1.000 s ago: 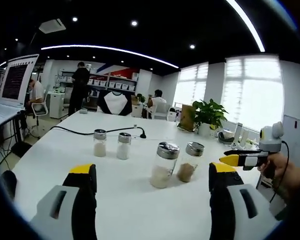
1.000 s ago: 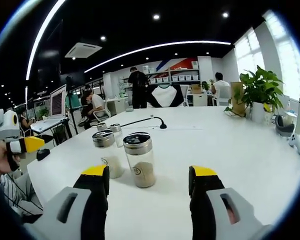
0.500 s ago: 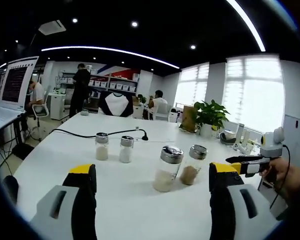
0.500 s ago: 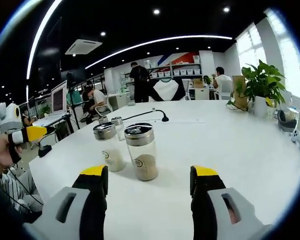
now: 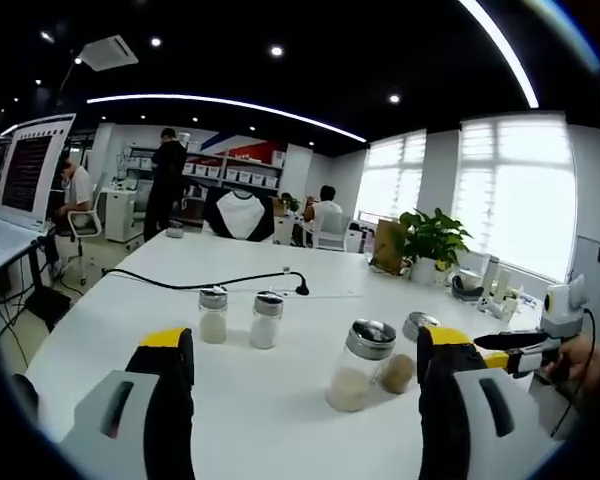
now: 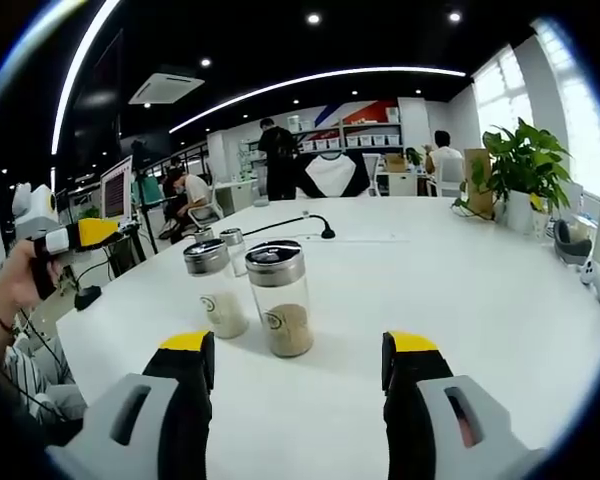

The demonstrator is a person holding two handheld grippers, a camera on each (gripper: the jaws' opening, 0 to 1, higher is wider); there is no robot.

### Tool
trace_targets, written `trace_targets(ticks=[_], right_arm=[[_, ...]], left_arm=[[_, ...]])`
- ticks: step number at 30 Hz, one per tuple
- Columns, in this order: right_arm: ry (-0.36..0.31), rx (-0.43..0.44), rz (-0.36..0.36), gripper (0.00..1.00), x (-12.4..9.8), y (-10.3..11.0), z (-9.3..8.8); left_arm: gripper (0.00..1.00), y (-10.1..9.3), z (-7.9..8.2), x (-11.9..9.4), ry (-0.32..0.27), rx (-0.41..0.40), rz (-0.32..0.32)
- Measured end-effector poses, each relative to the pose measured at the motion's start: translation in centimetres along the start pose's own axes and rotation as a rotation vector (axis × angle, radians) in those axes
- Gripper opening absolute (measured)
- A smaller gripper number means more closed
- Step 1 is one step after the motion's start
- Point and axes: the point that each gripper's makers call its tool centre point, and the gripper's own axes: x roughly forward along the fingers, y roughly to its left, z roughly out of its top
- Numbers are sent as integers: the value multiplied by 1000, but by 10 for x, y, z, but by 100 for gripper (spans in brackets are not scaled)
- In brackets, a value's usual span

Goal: Rotate the seasoning bottle until the label or dispensing opening points toward the visible target arrow and the bottle remains upright within the marked orientation range

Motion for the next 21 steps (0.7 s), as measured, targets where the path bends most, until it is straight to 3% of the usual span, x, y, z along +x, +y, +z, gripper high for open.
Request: trace_targets(ticks=[7,21], right_arm=[[3,-2,-11,69,-2,-2,1],[-2,10,-1,69,-3,0,4]], left_arm=[[98,4,0,27,24,-5,-26],[94,22,-8,76,46,-37,-20]])
